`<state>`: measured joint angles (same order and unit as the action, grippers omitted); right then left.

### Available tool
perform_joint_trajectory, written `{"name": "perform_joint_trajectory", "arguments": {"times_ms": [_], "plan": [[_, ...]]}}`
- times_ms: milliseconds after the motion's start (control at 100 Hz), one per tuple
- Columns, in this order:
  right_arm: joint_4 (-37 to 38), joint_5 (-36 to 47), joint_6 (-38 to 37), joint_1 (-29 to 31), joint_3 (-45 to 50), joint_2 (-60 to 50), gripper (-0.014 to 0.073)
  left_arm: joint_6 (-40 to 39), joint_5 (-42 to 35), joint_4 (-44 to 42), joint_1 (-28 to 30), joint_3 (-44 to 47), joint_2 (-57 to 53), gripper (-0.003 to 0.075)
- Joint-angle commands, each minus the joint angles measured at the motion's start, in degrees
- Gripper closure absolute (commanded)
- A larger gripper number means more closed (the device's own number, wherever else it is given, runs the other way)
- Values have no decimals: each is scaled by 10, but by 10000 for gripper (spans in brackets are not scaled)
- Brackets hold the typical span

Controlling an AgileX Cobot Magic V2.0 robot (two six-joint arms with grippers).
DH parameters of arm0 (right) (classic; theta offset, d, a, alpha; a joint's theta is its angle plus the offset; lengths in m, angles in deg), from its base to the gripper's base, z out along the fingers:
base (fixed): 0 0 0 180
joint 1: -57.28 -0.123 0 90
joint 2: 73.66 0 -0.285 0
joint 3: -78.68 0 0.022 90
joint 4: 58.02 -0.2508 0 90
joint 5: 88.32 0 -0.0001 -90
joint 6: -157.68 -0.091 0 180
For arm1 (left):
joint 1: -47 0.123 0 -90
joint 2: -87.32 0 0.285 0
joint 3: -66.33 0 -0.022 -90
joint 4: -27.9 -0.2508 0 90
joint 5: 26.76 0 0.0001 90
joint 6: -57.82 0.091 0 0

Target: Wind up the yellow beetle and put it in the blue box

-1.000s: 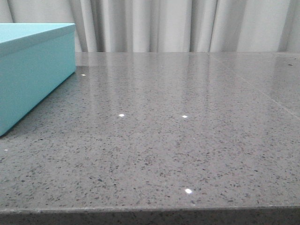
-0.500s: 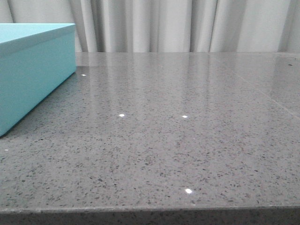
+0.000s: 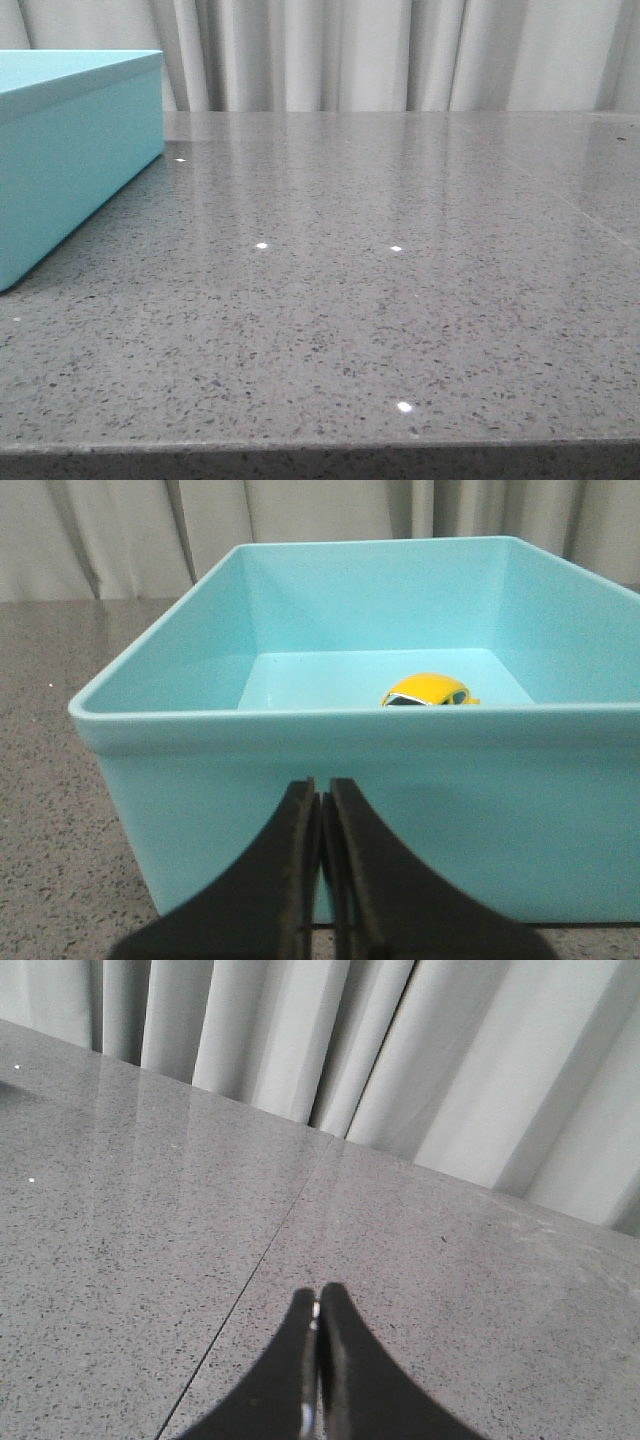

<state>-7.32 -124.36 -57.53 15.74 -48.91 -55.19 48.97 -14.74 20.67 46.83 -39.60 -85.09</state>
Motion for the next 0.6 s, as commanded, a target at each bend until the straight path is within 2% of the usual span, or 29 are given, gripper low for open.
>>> {"name": "perform_joint_trajectory", "arguments": {"times_ms": [0,80,320,590], "plan": [[29,32,-1,1,-13,5,662,-25,-120,-36,-1,15,-19,740],[29,32,-1,1,-13,5,662,-25,-143,-46,-1,36,-19,740],[29,32,-1,1,-13,5,662,-25,-126,-61,-1,35,-19,740],[29,32,-1,1,-13,5,662,-25,-125,-38,-1,35,-19,740]]}}
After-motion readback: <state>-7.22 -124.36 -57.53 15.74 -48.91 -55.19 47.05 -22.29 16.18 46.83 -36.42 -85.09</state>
